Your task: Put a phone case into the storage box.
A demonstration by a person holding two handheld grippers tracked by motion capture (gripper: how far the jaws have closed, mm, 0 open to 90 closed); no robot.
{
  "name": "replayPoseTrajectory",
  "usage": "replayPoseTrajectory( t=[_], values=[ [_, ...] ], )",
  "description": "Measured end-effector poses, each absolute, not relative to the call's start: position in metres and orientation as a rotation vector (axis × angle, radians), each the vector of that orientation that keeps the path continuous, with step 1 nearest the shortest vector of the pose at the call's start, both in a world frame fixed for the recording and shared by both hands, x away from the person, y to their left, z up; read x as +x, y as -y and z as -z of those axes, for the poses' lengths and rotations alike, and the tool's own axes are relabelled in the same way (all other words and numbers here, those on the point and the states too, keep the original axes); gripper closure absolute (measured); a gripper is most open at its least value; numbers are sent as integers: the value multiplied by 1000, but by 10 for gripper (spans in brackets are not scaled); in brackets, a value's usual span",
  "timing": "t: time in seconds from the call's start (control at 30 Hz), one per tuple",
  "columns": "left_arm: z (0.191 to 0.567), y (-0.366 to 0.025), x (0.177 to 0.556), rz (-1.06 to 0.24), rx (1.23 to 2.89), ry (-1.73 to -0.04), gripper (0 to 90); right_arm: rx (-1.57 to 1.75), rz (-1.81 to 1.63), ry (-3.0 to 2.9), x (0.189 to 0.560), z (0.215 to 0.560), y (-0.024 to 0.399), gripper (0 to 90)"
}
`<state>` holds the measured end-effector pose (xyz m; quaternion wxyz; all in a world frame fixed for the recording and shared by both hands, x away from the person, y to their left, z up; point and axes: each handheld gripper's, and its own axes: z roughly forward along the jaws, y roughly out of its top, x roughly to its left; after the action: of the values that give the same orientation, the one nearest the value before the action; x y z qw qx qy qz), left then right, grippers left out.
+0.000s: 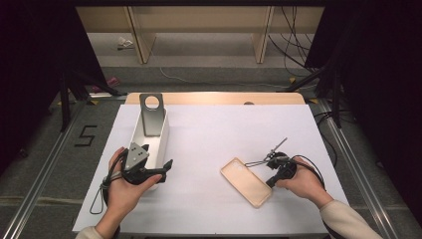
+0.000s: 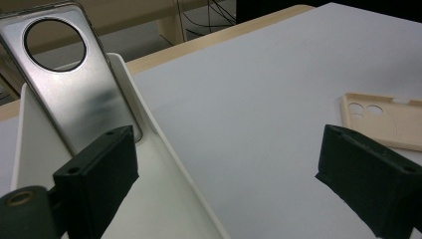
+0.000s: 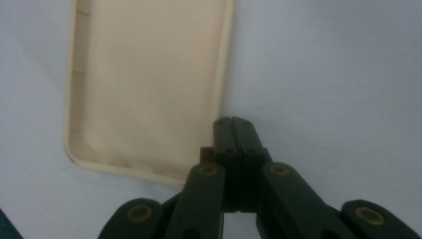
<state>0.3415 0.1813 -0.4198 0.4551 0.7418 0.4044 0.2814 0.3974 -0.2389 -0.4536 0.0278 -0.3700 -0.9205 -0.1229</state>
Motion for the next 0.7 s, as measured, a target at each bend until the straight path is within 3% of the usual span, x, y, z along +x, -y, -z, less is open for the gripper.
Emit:
replayPoseTrajectory(
  t=[0.7],
  values=[
    [421, -180, 342, -689, 1838, -991, 85, -883, 370, 2850, 376, 457, 196, 900]
  ],
)
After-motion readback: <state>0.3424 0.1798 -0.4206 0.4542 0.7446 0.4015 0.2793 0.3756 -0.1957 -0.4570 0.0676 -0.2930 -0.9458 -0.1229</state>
